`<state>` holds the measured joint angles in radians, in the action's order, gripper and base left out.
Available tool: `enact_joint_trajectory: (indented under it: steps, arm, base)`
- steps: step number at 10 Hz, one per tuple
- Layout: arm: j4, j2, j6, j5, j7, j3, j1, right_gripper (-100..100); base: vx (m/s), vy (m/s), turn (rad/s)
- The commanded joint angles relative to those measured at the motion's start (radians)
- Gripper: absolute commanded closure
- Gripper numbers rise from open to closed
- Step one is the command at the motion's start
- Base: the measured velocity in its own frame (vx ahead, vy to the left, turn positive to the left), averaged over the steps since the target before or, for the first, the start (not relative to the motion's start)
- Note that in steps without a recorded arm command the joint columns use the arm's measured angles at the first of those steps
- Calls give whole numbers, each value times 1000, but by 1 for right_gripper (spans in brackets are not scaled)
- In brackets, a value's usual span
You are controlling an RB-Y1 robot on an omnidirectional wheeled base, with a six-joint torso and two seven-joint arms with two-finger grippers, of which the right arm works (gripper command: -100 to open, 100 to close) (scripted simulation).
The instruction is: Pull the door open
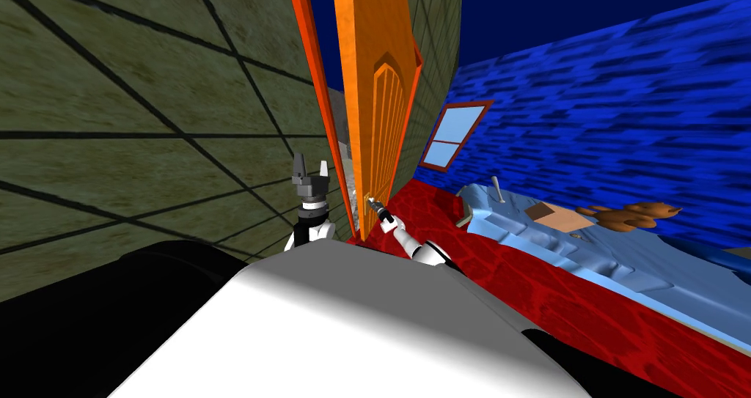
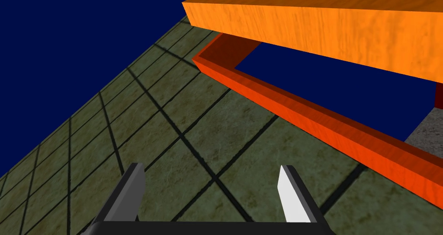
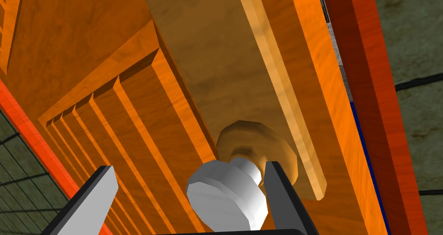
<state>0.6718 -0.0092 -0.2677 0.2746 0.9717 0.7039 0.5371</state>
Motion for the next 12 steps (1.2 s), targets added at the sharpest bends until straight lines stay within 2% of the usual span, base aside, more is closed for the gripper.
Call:
enact_joint_trajectory:
  steps: [1, 4, 5, 6, 8, 12]
  arm:
    - [-21, -25, 44, 50, -14, -26, 4, 100]
    - [-21, -25, 44, 57, -14, -26, 4, 100]
    - [-21, -32, 74, 102, -27, -37, 3, 100]
    - [27, -32, 83, 110, -27, -37, 3, 100]
    - [-21, -32, 83, 110, -27, -37, 3, 100]
    - [-21, -32, 83, 110, -27, -37, 3, 100]
  base:
    - [-13, -9, -17]
    - [-18, -2, -5]
    - [-3, -15, 1]
    - [-15, -14, -12]
    - [-9, -9, 10]
    - [-5, -2, -3]
